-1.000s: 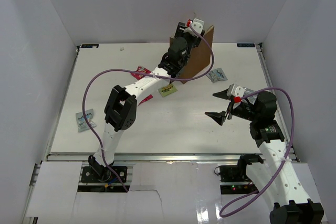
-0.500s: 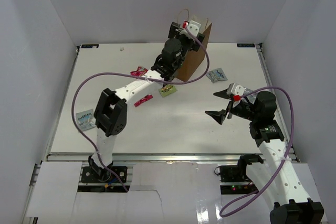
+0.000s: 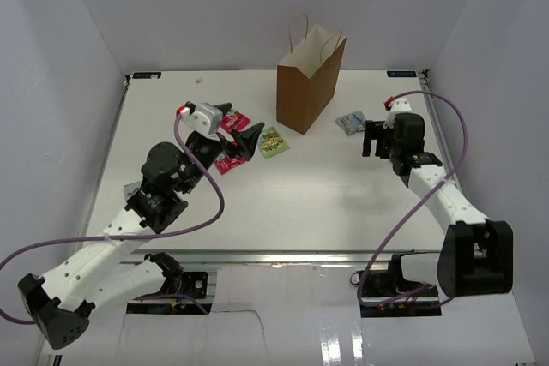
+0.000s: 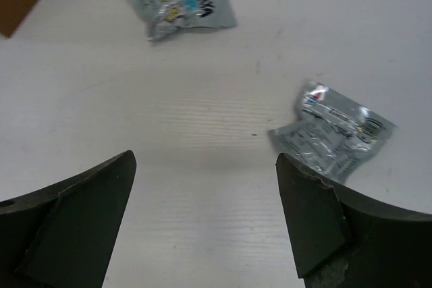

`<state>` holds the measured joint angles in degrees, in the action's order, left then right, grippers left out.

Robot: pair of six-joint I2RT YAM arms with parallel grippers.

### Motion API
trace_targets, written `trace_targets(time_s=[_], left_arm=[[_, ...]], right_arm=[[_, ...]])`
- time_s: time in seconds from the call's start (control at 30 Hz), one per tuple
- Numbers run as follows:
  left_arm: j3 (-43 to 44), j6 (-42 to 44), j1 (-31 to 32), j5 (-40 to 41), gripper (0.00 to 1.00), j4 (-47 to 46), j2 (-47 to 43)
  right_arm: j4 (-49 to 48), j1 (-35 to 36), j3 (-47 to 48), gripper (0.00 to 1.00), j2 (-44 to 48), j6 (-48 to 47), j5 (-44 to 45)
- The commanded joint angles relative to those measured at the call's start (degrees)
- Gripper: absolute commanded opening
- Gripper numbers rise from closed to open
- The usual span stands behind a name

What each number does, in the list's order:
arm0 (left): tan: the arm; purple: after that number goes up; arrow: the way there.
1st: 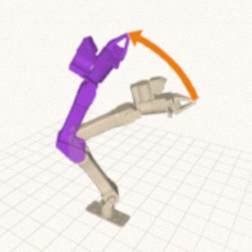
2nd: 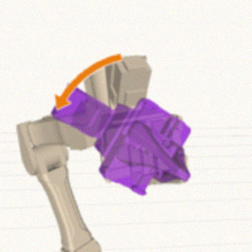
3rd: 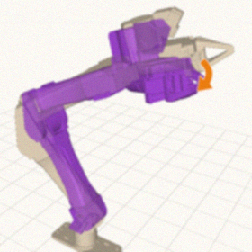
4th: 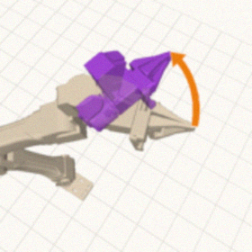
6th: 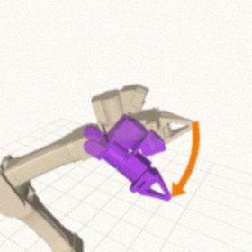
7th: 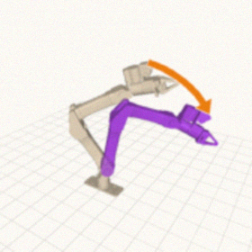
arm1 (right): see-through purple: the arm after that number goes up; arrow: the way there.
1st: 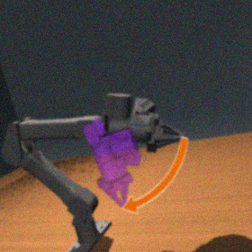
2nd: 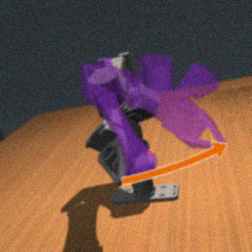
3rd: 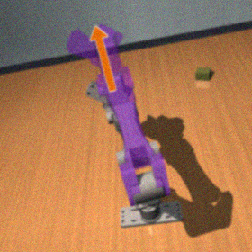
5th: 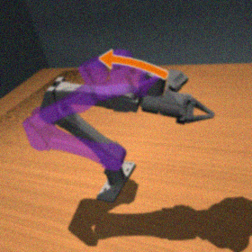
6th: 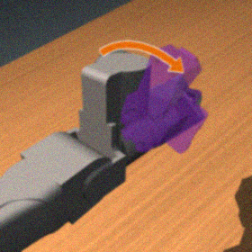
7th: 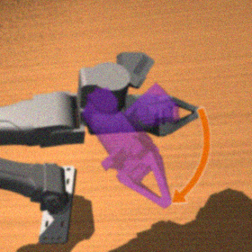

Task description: Place the snacks into the paper bag

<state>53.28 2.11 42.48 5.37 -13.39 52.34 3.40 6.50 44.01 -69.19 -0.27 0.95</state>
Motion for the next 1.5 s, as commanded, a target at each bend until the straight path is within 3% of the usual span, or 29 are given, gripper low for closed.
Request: trace_targets(time_s=[0.0,0.23,0.6,0.83,1.13,1.23,1.47], left_arm=[[-8.26,-3.87,-0.38,-1.15,0.98,16.79,-1.70],[-13.02,-2.29,-0.38,-0.54,0.98,25.34,-4.35],[-15.13,-2.28,-0.29,-3.25,0.98,23.41,-9.01],[-15.04,-2.28,-0.29,-3.96,0.98,23.49,-8.65],[-15.22,-2.28,-0.29,-3.87,0.98,23.41,-8.48],[-15.31,-1.41,-0.29,-3.78,0.98,23.41,-8.39],[-15.40,-0.53,-0.38,-3.17,0.98,23.32,-8.39]], right_arm=[[2.05,-0.17,5.64,0.90,-5.24,6.16,22.67],[3.10,-4.91,10.56,0.90,-16.83,7.04,26.21],[5.92,-10.98,15.40,0.90,-28.54,10.12,22.78],[6.80,-14.85,17.25,1.00,-34.69,10.39,13.22],[6.18,-16.43,15.93,0.64,-35.14,8.89,6.70],[5.57,-17.14,15.15,0.44,-34.35,8.54,5.29],[0.65,-17.14,10.93,0.19,-26.54,2.74,-4.09]])
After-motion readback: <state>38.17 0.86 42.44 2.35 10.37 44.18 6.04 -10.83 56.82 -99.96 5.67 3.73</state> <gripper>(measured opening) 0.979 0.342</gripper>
